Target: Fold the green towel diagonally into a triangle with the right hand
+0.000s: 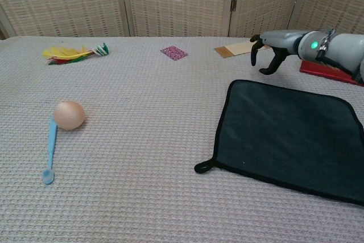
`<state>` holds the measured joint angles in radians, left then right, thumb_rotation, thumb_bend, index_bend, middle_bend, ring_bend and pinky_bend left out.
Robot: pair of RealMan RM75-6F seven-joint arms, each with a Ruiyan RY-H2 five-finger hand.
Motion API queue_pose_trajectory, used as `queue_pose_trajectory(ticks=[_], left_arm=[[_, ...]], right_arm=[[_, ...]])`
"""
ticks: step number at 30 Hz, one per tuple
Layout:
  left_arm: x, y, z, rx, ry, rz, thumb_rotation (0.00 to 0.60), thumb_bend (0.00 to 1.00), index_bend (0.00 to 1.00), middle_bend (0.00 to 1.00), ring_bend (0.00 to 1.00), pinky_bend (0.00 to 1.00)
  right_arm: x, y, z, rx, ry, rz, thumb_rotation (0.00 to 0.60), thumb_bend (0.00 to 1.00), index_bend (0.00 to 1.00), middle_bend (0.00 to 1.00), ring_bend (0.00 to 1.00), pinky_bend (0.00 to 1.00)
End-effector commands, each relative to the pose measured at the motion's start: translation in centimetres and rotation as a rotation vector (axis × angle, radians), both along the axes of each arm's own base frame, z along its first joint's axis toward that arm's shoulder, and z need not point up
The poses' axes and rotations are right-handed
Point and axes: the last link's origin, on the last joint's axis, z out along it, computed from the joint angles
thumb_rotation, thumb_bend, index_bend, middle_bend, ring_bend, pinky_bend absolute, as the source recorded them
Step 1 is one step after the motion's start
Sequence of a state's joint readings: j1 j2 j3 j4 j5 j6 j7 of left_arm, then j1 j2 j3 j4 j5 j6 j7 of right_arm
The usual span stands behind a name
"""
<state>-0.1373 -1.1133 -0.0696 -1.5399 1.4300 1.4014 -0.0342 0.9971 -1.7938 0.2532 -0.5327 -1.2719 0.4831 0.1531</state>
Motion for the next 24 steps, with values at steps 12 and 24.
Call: queue_pose_trajectory(ticks=[12,24], left_arm=[[-0.2,-0.2,1.0,0.023,-0.021,0.005,0.600,0.54,0.10,0.13,0.03,0.00],[-0.3,-0.2,1.2,0.025,-0.022,0.004,0.600,0.54,0.07,0.13,0.02,0.00]], right_arm=[[3.1,-0.5,-4.2,0.066,0.055,0.022,0.600,0.47,0.41,0.01,0.02,0.00],[3.0,-0.7,-4.5,0.071,0.091,0.015,0.600,0.47,0.44,0.03,0.03,0.00]])
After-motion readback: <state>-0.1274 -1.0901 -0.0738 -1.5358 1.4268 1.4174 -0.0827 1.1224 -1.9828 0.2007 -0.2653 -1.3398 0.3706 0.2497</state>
